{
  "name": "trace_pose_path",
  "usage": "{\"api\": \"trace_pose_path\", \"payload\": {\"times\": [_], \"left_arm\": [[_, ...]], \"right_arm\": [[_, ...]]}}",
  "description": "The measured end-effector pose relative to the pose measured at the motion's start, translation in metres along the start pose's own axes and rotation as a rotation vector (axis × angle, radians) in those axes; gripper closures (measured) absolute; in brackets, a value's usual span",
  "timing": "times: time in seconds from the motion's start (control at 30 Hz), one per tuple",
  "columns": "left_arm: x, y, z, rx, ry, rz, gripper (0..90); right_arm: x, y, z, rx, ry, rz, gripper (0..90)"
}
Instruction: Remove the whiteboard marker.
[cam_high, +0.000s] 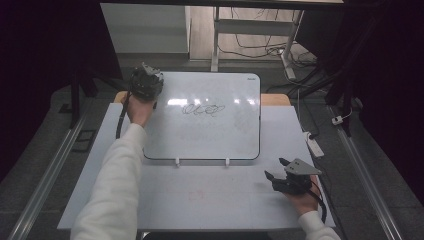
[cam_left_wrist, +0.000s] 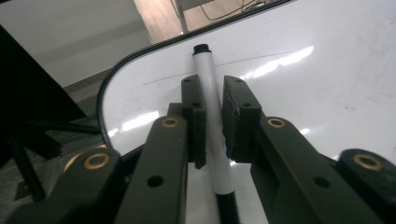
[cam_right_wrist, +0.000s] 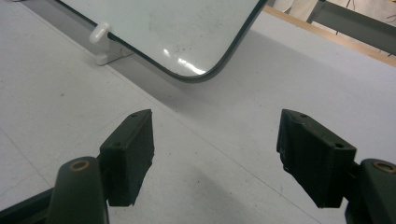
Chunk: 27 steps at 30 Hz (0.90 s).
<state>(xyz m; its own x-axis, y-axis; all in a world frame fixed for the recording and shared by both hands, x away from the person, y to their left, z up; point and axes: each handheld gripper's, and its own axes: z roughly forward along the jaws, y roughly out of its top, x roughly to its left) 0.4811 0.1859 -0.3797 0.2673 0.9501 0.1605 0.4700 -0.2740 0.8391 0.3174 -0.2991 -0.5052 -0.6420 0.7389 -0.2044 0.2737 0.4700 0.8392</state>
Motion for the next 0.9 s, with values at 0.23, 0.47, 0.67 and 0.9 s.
{"api": "trace_pose_path", "payload": {"times": [0.23,0.47,0.67,0.9], "left_arm": [[-0.002,0.001,-0.001,-0.011,-0.024,-0.015,81.8],[0.001,0.000,-0.017,-0.048,-0.054,-0.013,81.8],[0.002,-0.003,-0.046,-0.115,-0.102,0.001,81.9],[-0.005,-0.019,-0.073,-0.172,-0.187,0.018,81.8]], "right_arm": [[-0.001,0.000,-0.001,-0.003,-0.010,0.005,28.1],[-0.002,-0.002,-0.002,-0.005,-0.016,0.010,28.2],[-0.003,-0.002,-0.004,-0.014,-0.017,0.015,28.3],[-0.002,0.000,-0.004,-0.028,-0.011,0.021,28.1]]}}
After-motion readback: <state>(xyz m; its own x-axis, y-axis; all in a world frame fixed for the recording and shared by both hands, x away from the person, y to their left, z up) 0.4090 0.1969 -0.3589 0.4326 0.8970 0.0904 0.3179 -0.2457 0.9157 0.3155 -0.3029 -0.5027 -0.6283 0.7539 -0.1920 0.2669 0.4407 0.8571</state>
